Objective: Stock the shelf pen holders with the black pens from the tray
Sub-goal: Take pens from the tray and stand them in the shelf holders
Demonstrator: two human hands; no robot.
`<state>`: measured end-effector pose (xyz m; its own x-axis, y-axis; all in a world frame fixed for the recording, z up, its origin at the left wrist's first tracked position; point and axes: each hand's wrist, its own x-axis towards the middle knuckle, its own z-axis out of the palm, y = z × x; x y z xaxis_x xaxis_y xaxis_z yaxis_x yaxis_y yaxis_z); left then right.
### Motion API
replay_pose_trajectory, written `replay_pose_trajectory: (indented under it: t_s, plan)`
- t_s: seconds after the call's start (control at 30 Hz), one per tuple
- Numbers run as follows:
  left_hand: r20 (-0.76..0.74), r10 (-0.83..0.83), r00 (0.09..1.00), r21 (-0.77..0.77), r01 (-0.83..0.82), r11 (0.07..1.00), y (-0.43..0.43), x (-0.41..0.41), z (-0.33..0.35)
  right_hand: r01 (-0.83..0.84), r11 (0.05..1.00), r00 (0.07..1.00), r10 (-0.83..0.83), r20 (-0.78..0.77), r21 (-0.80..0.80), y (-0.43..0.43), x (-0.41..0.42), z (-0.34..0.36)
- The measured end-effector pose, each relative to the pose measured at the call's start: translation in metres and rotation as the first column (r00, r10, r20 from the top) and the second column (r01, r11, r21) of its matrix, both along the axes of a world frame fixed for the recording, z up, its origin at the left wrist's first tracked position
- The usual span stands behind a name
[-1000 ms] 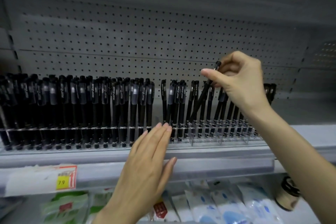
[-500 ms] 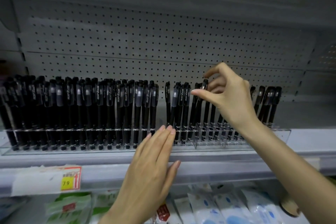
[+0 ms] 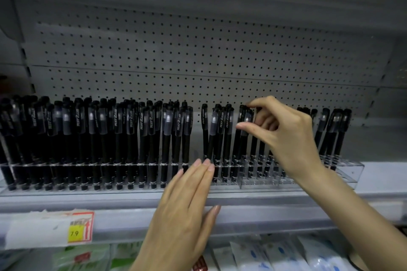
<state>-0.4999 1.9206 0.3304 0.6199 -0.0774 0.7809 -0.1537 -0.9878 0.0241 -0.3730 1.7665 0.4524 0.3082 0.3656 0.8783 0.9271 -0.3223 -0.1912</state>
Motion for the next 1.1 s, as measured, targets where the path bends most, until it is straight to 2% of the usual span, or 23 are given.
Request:
replay_pose_trajectory:
  t_s: [0.1, 0.33, 0.47, 0.57, 0.67, 0.8, 0.9, 0.97, 1.0, 1.1]
  plan:
    - [-0.023, -0.023, 0.999, -0.032, 0.022, 0.999, -0.001, -0.003, 0.003, -0.016, 1.000, 1.000, 0.016, -0.006, 0.005, -0.005, -0.004, -0.001]
    - [0.007, -0.079, 0.997, -0.238, 0.079, 0.968, -0.008, -0.028, 0.012, -0.096, 0.995, 0.995, 0.096, 0.021, -0.027, -0.011, -0.037, -0.025]
    - [0.010, -0.023, 1.000, -0.356, 0.026, 0.934, -0.013, -0.055, -0.010, -0.225, 0.971, 0.971, 0.216, -0.100, -0.082, 0.000, -0.068, -0.079]
    - [0.012, 0.031, 0.999, -0.452, -0.022, 0.892, -0.016, -0.080, -0.041, -0.269, 0.949, 0.956, 0.243, -0.162, -0.166, 0.011, -0.092, -0.139]
    - [-0.002, 0.091, 0.996, -0.506, -0.079, 0.859, -0.017, -0.106, -0.073, -0.330, 0.931, 0.906, 0.265, -0.330, -0.157, 0.017, -0.114, -0.190]
    - [-0.131, 0.136, 0.982, -0.541, -0.186, 0.820, -0.013, -0.140, -0.121, -0.380, 0.895, 0.842, 0.231, -0.488, -0.232, 0.021, -0.145, -0.244]
    - [-0.297, 0.148, 0.943, -0.583, -0.302, 0.754, -0.007, -0.166, -0.160, -0.371, 0.867, 0.785, 0.102, -0.611, -0.332, 0.020, -0.163, -0.289]
    - [-0.406, 0.155, 0.900, -0.611, -0.394, 0.687, -0.003, -0.176, -0.175, -0.362, 0.828, 0.771, 0.007, -0.637, -0.428, 0.020, -0.171, -0.315]
    - [-0.450, 0.155, 0.880, -0.599, -0.426, 0.678, -0.003, -0.179, -0.180, -0.356, 0.818, 0.766, -0.021, -0.642, -0.451, 0.019, -0.173, -0.325]
    - [-0.515, 0.165, 0.841, -0.519, -0.459, 0.721, -0.004, -0.180, -0.184, -0.422, 0.785, 0.666, -0.070, -0.742, -0.453, 0.017, -0.172, -0.340]
